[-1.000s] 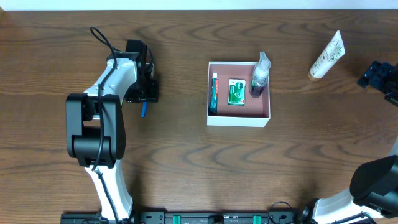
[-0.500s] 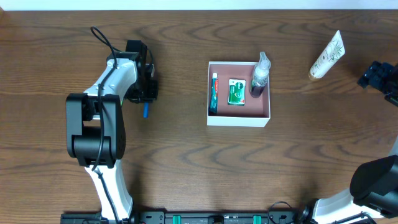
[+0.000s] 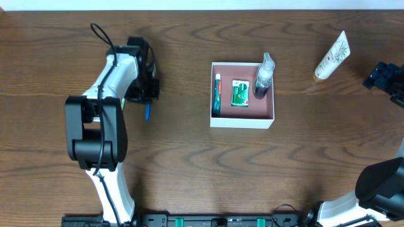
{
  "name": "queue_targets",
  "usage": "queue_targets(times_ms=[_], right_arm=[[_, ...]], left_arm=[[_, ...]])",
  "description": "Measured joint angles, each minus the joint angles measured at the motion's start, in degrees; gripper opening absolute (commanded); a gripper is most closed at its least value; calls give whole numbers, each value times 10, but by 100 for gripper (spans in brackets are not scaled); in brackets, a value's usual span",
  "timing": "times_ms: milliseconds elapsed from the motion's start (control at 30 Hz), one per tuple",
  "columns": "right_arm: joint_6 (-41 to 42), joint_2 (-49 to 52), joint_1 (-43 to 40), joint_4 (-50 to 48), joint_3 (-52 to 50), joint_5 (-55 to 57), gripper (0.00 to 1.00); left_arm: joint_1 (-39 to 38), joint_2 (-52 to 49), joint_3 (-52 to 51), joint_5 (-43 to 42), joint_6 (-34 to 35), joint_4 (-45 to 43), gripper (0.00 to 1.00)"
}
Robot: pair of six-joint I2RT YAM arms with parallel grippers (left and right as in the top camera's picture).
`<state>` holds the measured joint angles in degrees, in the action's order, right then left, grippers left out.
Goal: Pack container
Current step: 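Carry the razor into the box and set it beside the toothpaste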
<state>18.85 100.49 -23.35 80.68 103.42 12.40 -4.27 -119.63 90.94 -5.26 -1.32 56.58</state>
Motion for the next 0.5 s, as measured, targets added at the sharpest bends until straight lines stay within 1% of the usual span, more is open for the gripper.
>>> queue_targets(times_ms=[100, 233, 400, 500], right_arm=[[0, 0, 0, 0, 0, 0, 99], [0, 0, 0, 0, 0, 0, 99], [0, 0, 0, 0, 0, 0, 99], [0, 0, 0, 0, 0, 0, 99]], left_arm=[[-12, 41, 34, 0, 5, 8, 8], [-49, 121, 84, 1, 16, 6, 12], [-136, 215, 125, 0, 42, -24, 12], [-199, 241, 129, -1, 60, -52, 13]])
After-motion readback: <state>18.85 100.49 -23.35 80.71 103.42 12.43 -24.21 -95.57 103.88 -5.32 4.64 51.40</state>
